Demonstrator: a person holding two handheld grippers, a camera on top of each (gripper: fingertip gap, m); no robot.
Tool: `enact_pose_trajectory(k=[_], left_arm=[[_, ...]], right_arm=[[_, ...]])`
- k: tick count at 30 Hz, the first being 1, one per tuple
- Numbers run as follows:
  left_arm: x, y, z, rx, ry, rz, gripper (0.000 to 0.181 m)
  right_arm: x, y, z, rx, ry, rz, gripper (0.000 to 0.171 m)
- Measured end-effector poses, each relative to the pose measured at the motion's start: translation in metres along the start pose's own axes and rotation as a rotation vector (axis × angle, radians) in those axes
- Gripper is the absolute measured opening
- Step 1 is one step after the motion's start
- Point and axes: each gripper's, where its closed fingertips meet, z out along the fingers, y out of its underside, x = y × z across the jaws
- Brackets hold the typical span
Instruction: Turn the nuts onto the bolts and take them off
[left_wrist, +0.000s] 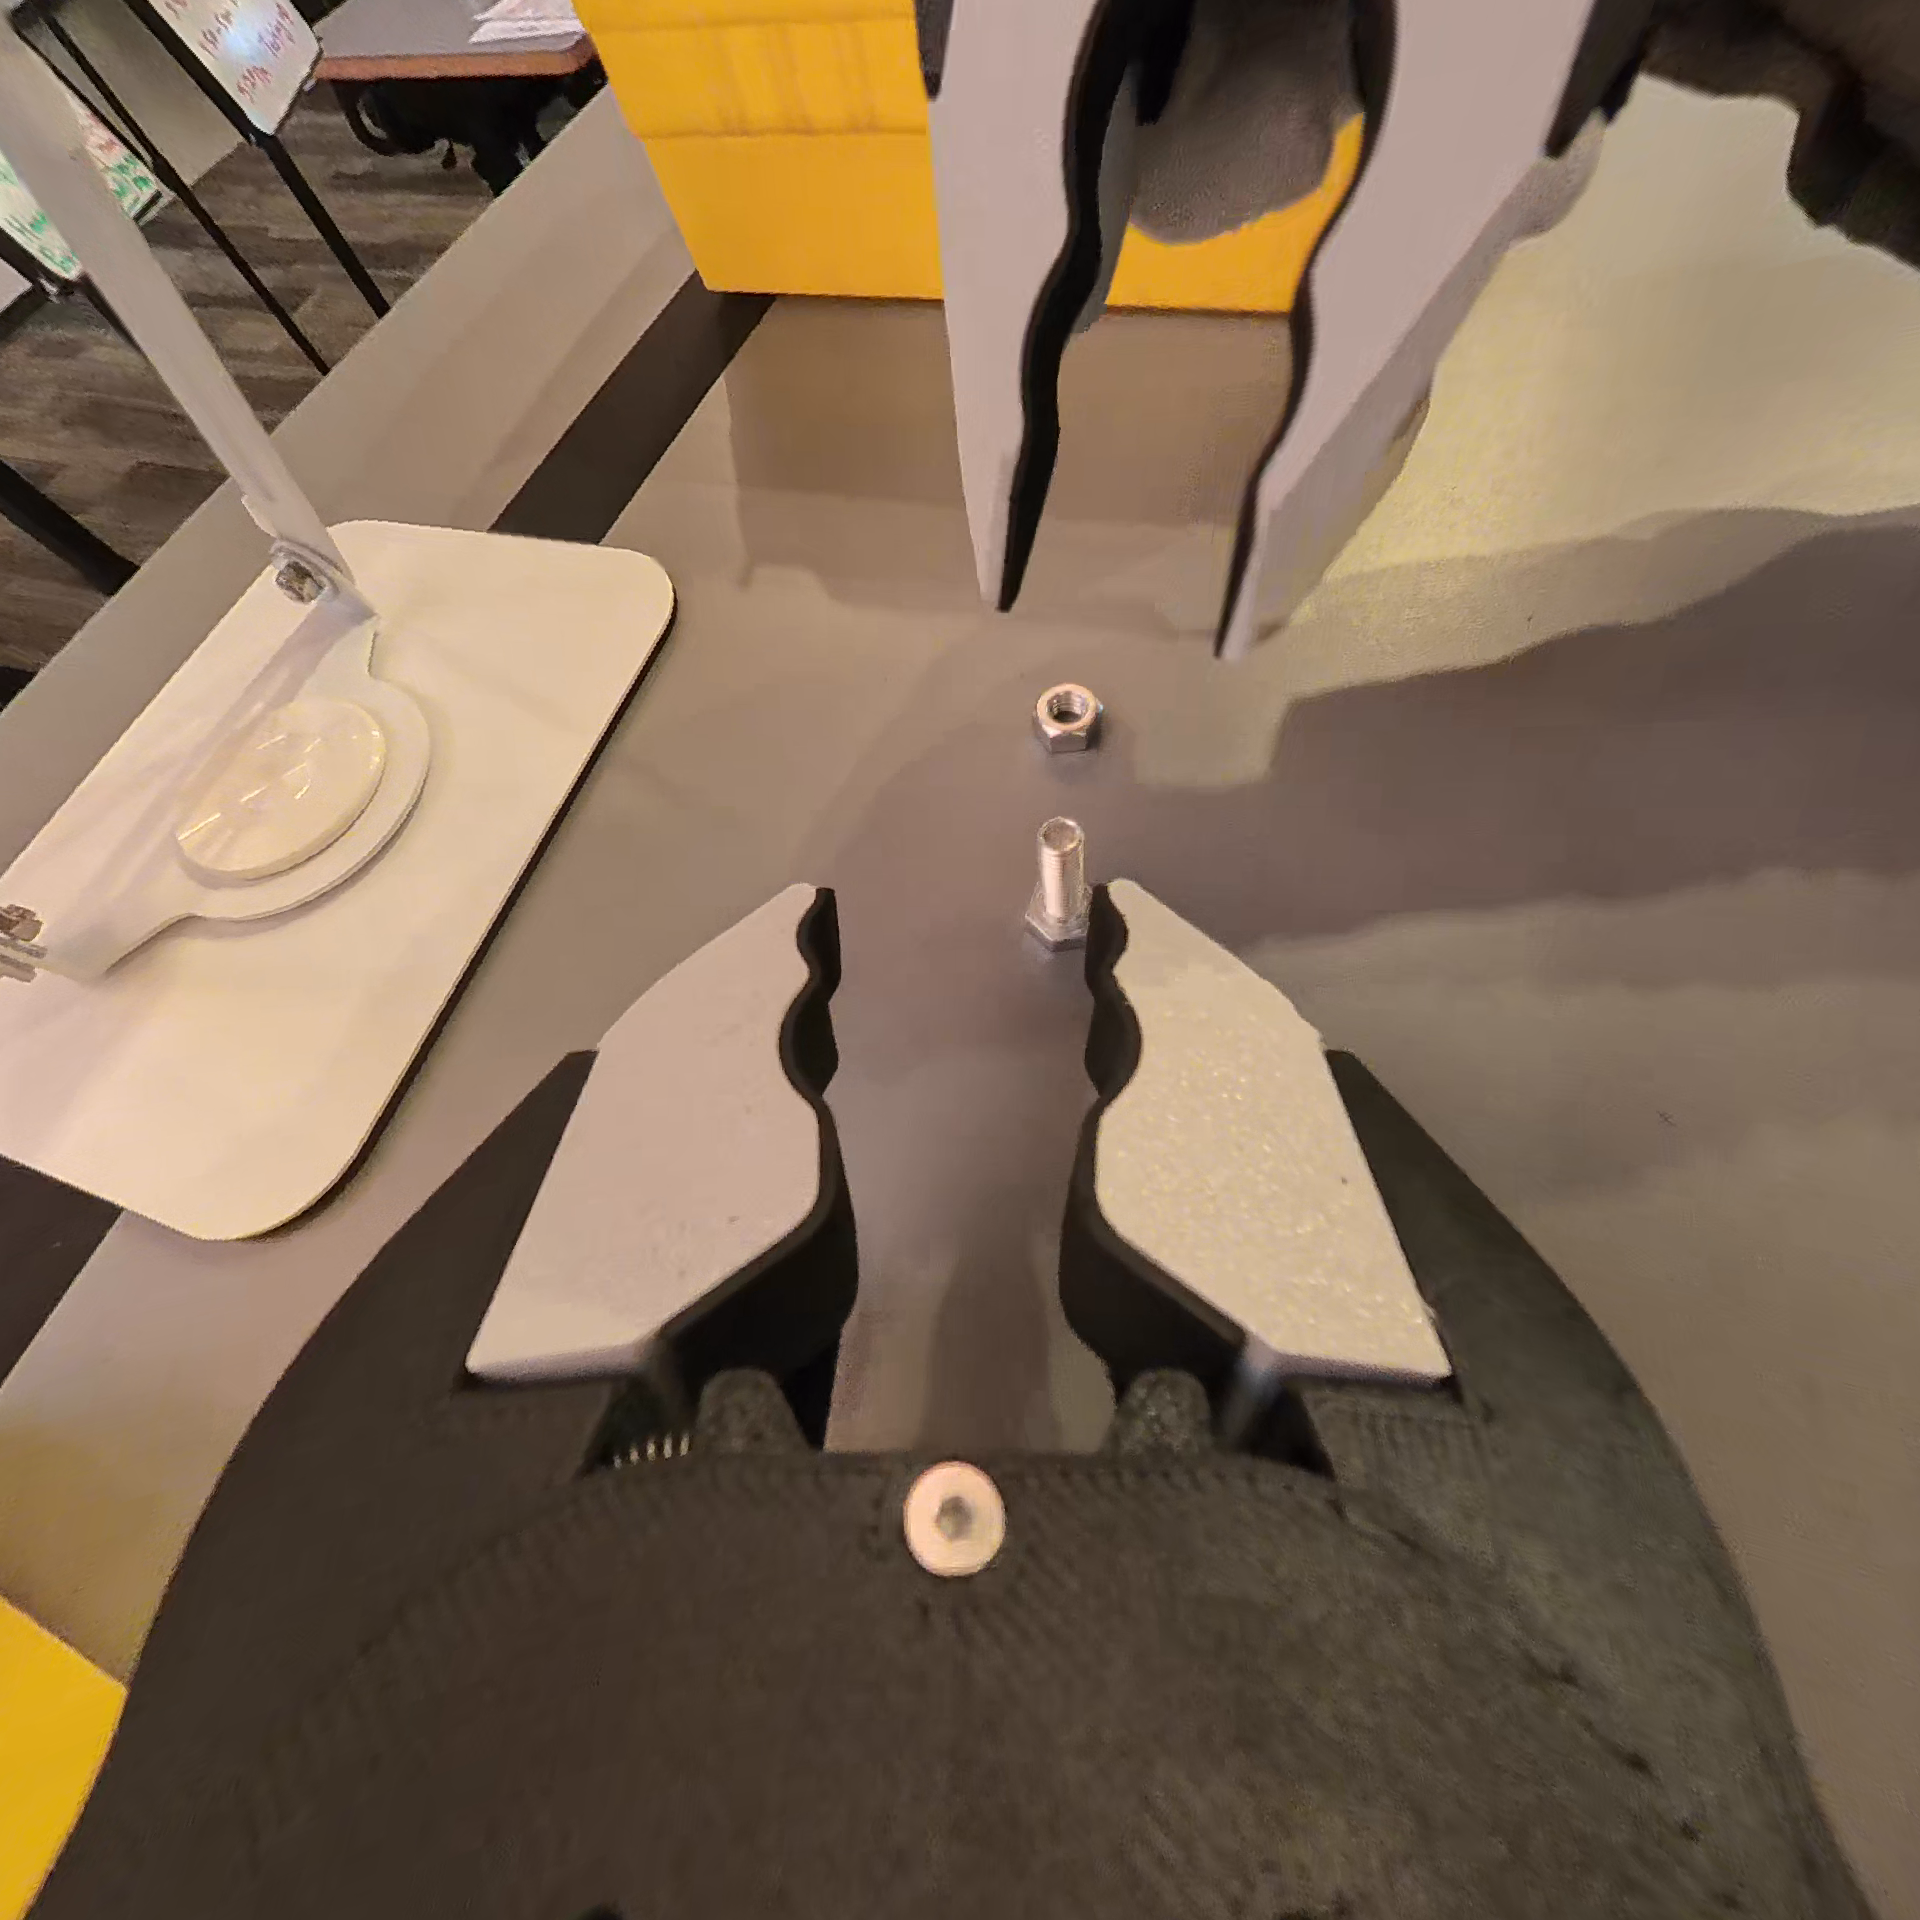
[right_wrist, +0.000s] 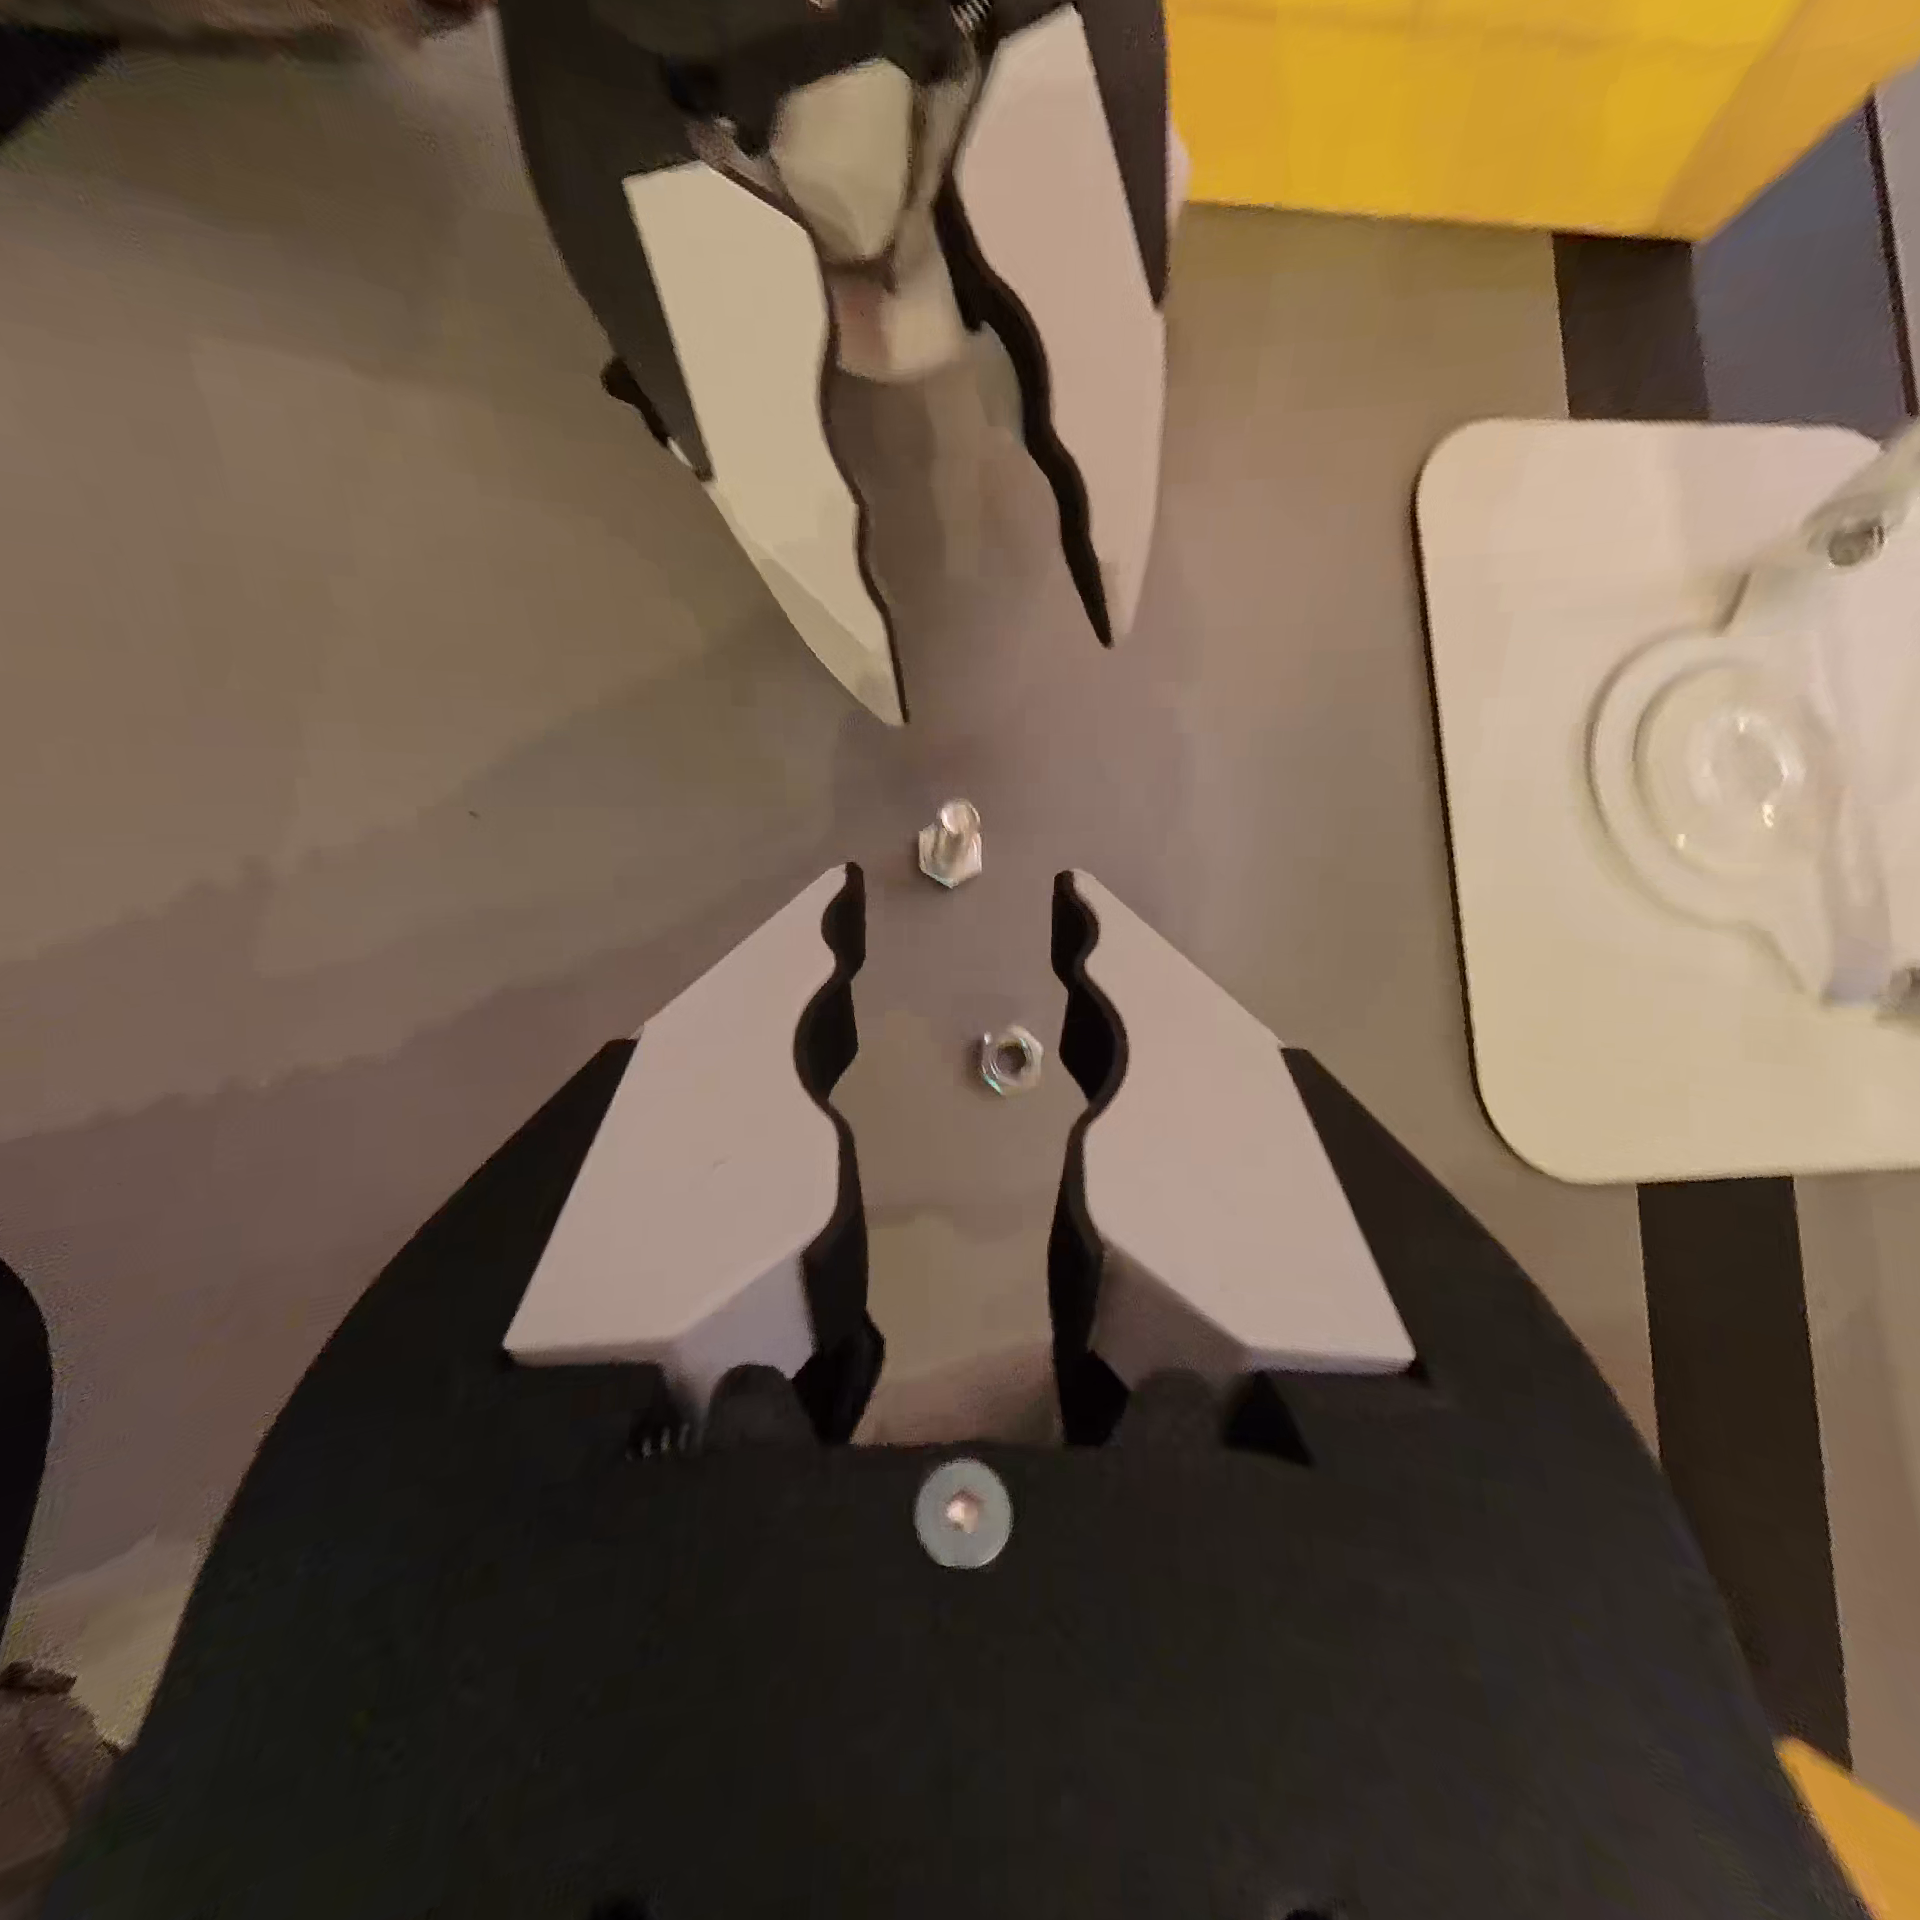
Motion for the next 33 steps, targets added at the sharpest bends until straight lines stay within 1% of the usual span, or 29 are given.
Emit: enact_pose_trajectory(k=[7, 9, 15, 18, 21, 25, 28, 31, 33], left_arm=[[0.002, 0.008, 0.004, -0.042, 0.012, -0.002, 0.047], [0.002, 0.009, 0.004, -0.045, 0.019, -0.008, 0.047], [0.003, 0.008, 0.003, -0.053, 0.016, -0.002, 0.047], [0.004, 0.008, 0.004, -0.062, 0.013, 0.008, 0.047], [0.005, 0.005, 0.003, -0.053, 0.011, 0.017, 0.047], [0.008, -0.006, 0.001, 0.001, 0.016, 0.009, 0.051], [0.022, -0.02, 0.0, 0.083, 0.09, -0.009, 0.058], [0.039, -0.038, -0.002, 0.181, 0.165, -0.014, 0.066], [0.046, -0.05, -0.006, 0.262, 0.191, -0.016, 0.054]], right_arm=[[-0.01, 0.0, 0.028, -0.064, -0.049, -0.05, 0.035], [-0.009, 0.005, 0.037, -0.098, -0.05, -0.051, 0.032], [-0.006, 0.012, 0.053, -0.106, -0.06, -0.035, 0.017], [-0.004, 0.013, 0.055, -0.1, -0.064, -0.029, 0.01], [0.001, 0.005, 0.048, -0.048, -0.042, -0.018, 0.008], [0.004, -0.015, 0.022, 0.083, -0.021, -0.01, 0.008], [-0.005, -0.034, -0.001, 0.191, -0.057, -0.017, 0.008], [-0.019, -0.05, -0.019, 0.263, -0.097, -0.05, 0.008], [-0.029, -0.06, -0.026, 0.278, -0.116, -0.079, 0.008]])
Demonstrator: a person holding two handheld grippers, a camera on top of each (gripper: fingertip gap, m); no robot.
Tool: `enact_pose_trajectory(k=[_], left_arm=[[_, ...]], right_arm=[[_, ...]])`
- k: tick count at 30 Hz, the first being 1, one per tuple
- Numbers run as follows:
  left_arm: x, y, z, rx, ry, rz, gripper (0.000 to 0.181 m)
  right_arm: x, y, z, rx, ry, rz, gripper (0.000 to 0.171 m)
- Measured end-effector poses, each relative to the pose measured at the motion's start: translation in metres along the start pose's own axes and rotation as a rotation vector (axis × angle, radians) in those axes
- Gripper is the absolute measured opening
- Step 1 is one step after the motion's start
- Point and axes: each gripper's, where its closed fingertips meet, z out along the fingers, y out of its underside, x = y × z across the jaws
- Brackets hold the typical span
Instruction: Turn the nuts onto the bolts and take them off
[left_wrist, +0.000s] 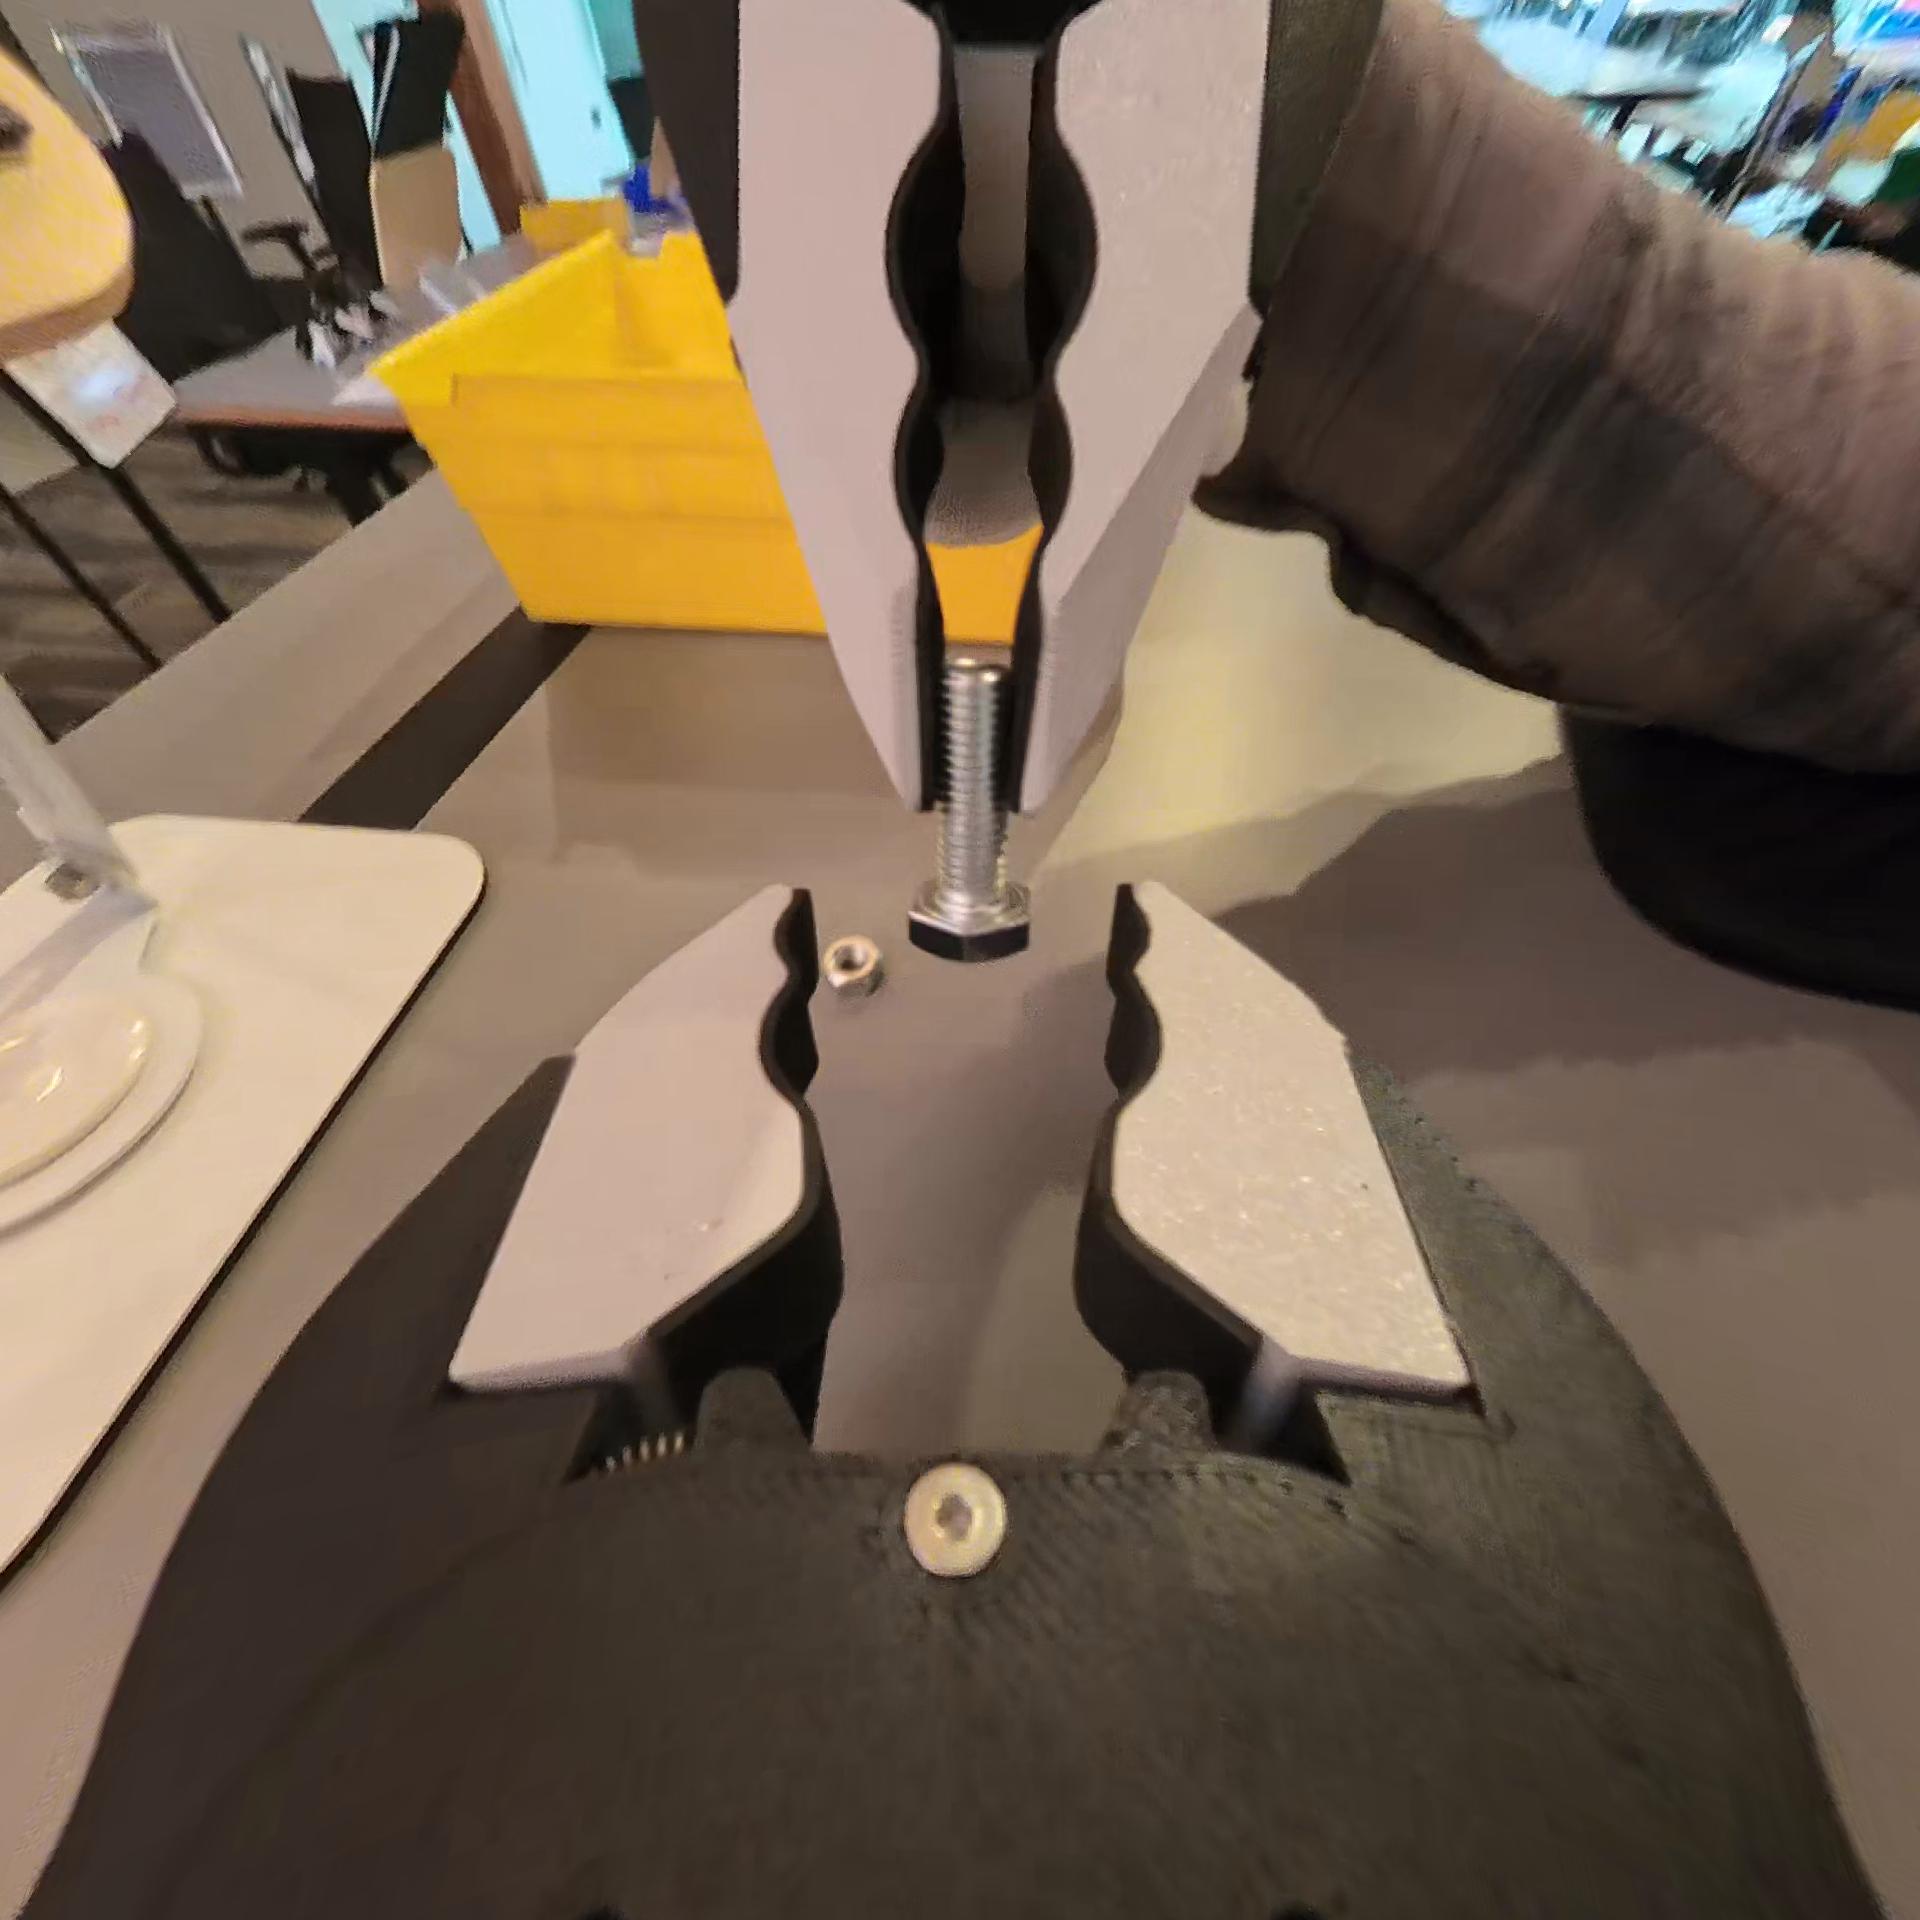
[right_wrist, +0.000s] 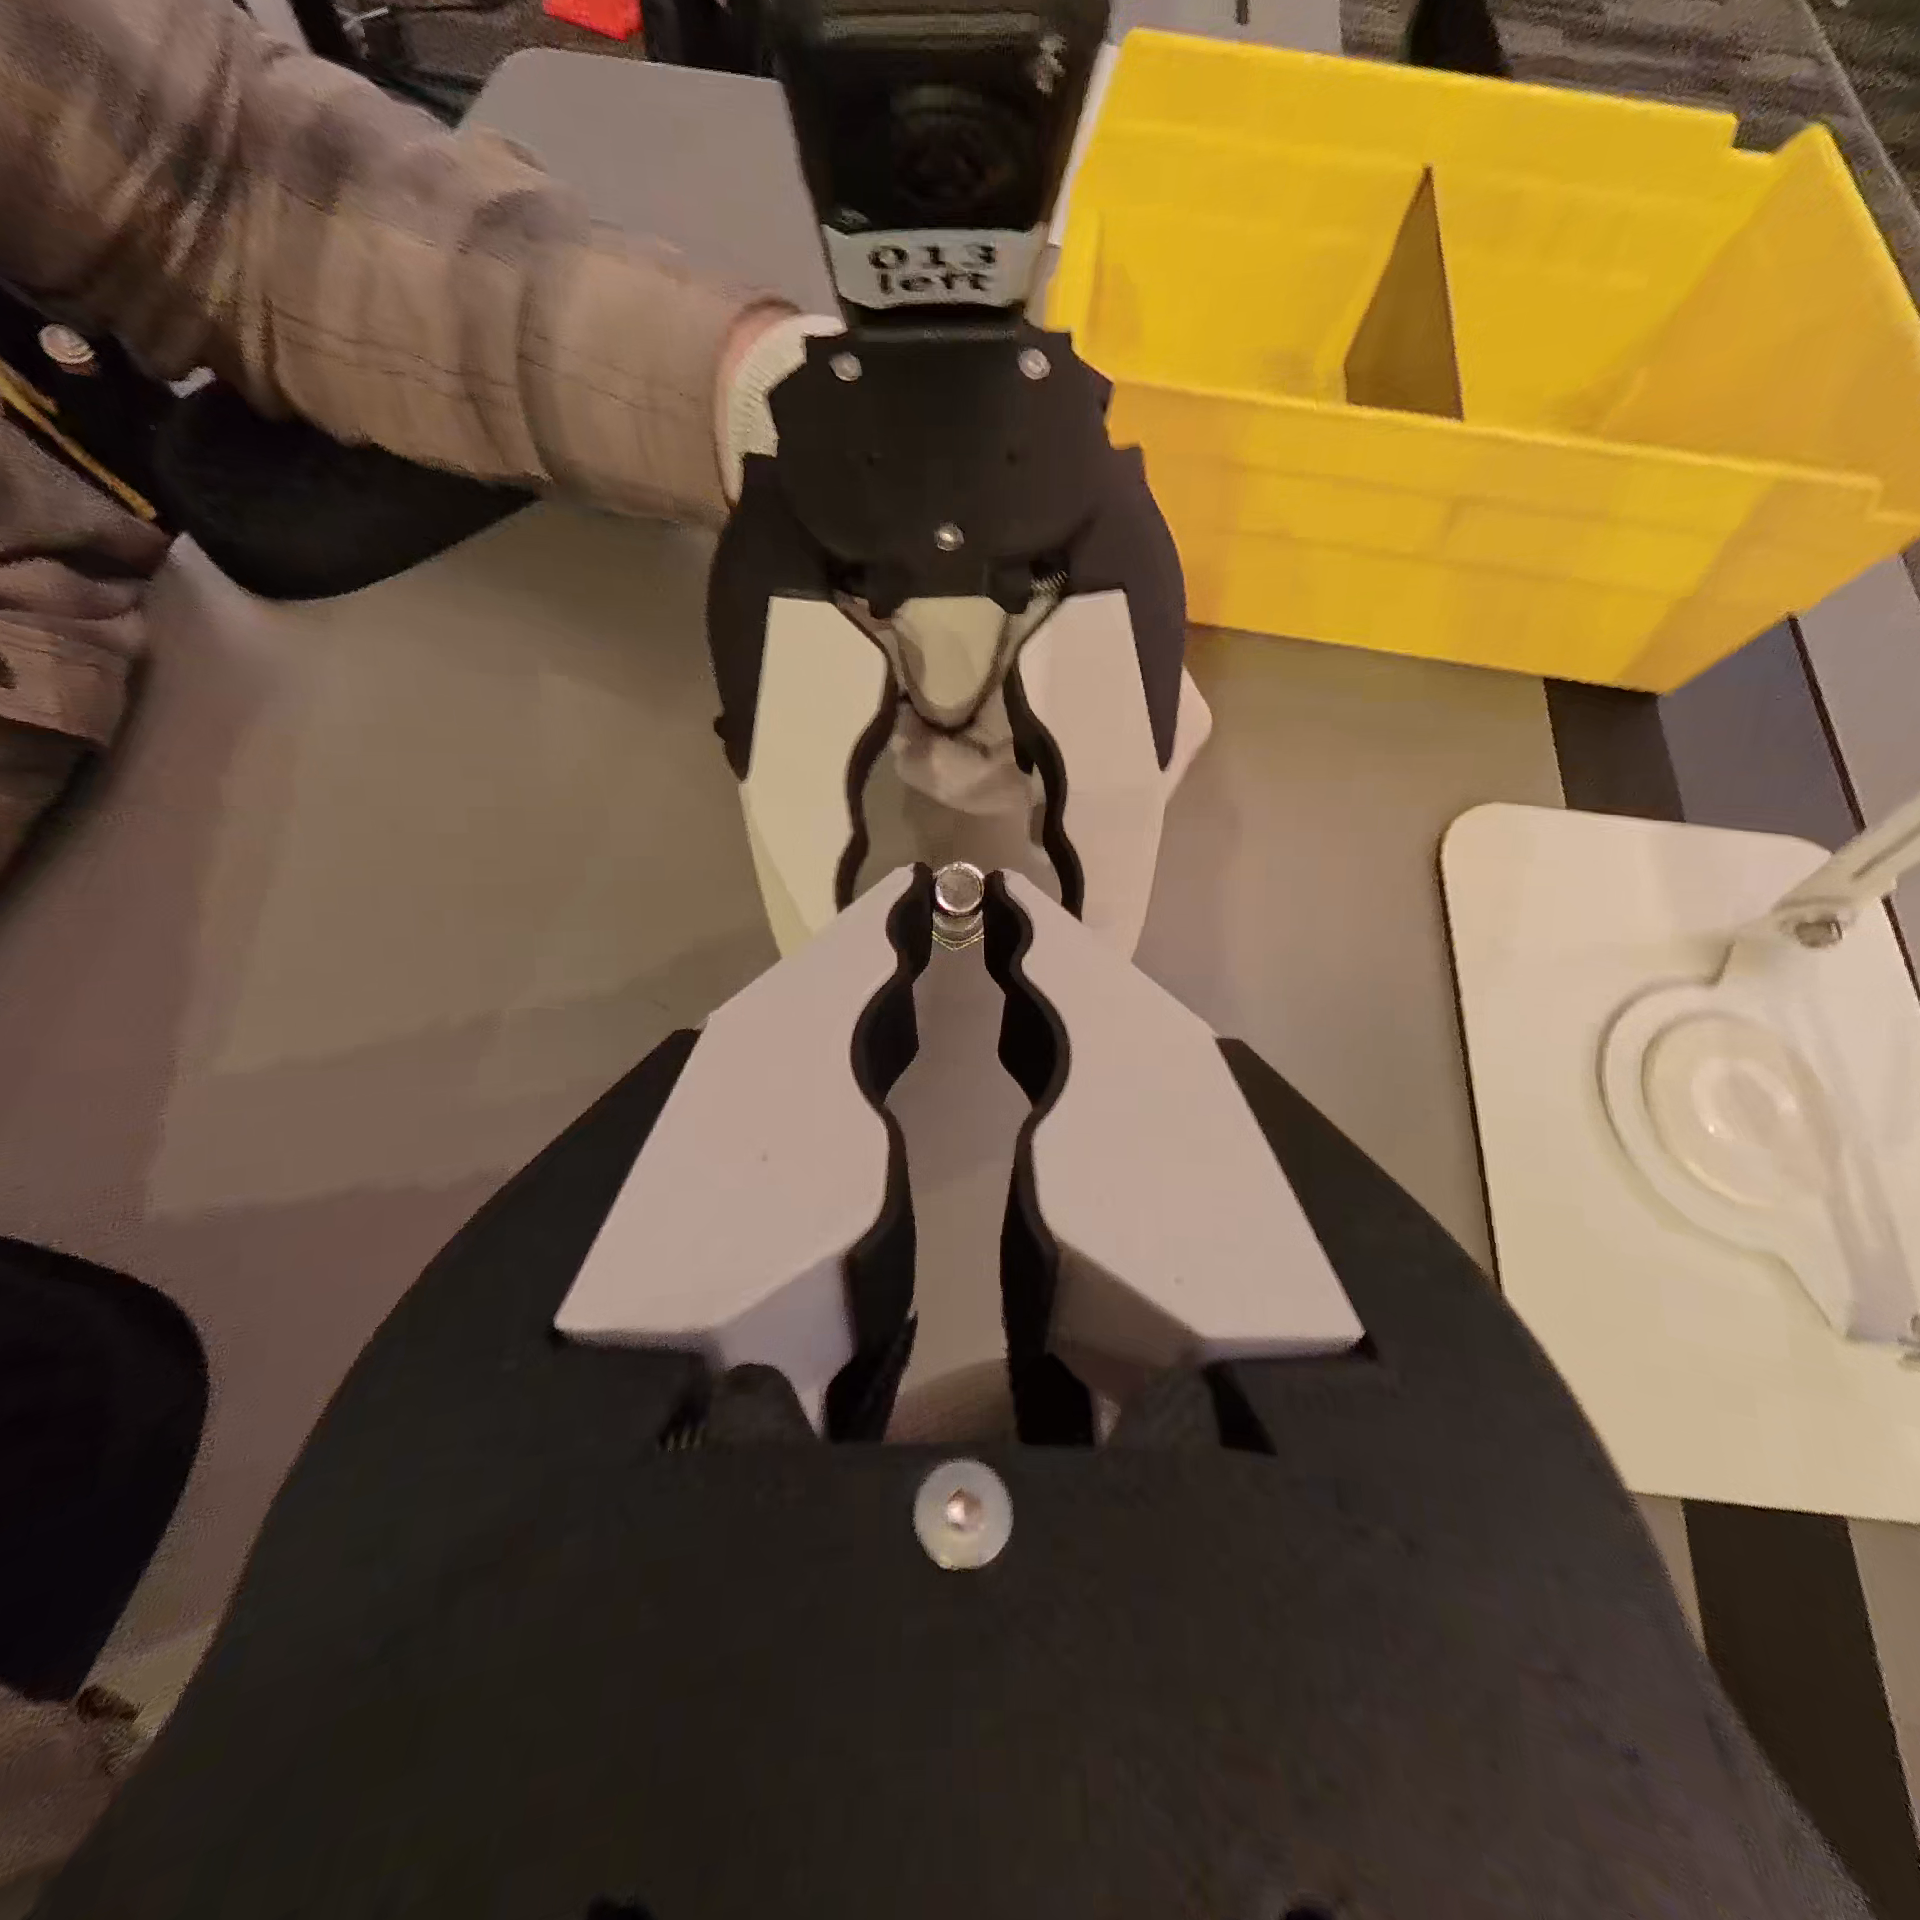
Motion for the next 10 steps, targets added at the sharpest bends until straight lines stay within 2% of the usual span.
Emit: enact_pose_trajectory(k=[7, 10], left_arm=[[0.008, -0.027, -0.003, 0.125, -0.025, 0.071, 0.029], [0.01, -0.029, -0.002, 0.127, -0.041, 0.093, 0.037]], right_arm=[[-0.013, -0.015, -0.008, -0.063, 0.031, -0.06, 0.008], [-0.015, -0.019, -0.012, -0.065, 0.044, -0.07, 0.008]])
